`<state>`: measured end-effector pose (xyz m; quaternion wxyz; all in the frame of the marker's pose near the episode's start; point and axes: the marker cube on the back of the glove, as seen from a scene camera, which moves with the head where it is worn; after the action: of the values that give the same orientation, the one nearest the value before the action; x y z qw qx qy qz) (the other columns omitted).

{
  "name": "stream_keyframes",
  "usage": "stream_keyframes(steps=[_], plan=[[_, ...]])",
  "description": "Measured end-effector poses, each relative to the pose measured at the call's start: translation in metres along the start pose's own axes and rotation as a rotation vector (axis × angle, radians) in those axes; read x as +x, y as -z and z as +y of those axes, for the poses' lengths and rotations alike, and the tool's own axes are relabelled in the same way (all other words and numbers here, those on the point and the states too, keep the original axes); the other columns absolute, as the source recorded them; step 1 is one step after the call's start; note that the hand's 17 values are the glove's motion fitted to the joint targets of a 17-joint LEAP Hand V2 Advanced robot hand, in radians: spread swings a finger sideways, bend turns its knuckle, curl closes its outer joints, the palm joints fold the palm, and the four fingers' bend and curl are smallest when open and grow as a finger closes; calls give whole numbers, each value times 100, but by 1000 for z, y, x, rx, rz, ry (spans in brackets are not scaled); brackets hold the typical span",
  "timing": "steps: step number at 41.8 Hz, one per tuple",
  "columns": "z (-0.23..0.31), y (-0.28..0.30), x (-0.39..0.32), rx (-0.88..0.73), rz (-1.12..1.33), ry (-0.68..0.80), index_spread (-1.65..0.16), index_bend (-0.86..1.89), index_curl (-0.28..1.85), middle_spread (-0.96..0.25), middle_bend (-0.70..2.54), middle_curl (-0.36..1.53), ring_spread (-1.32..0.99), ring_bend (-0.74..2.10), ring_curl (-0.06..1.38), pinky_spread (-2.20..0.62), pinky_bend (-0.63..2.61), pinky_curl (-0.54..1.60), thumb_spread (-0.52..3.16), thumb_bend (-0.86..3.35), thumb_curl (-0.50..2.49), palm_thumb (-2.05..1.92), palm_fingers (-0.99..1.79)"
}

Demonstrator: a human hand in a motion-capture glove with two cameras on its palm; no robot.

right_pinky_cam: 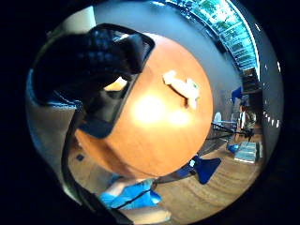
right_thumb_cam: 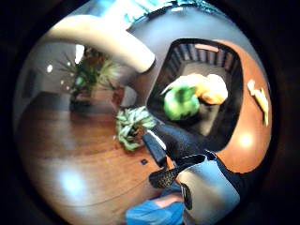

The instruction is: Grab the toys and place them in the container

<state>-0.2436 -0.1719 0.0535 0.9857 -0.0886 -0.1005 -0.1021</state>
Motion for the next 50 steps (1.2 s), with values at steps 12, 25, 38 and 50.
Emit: stream_keyframes(steps=[12, 25, 38, 50], plan=[[-12, 20, 83, 36, 134, -144, -28, 9, 14, 8, 13, 43, 4, 29, 39, 6, 141, 33, 110, -4, 40, -2, -30], [-20, -5, 221, 28, 151, -330, -28, 6, 13, 6, 12, 36, 5, 22, 37, 8, 132, 31, 106, -4, 35, -2, -26], [-23, -81, 320, -110, 250, -289, -28, 5, 10, 4, 15, 33, 5, 27, 39, 8, 128, 30, 103, -4, 32, -2, -24], [-50, -162, 351, -215, 195, -287, -27, 4, 9, 3, 16, 31, 5, 25, 38, 9, 127, 31, 102, -3, 31, -1, -24]])
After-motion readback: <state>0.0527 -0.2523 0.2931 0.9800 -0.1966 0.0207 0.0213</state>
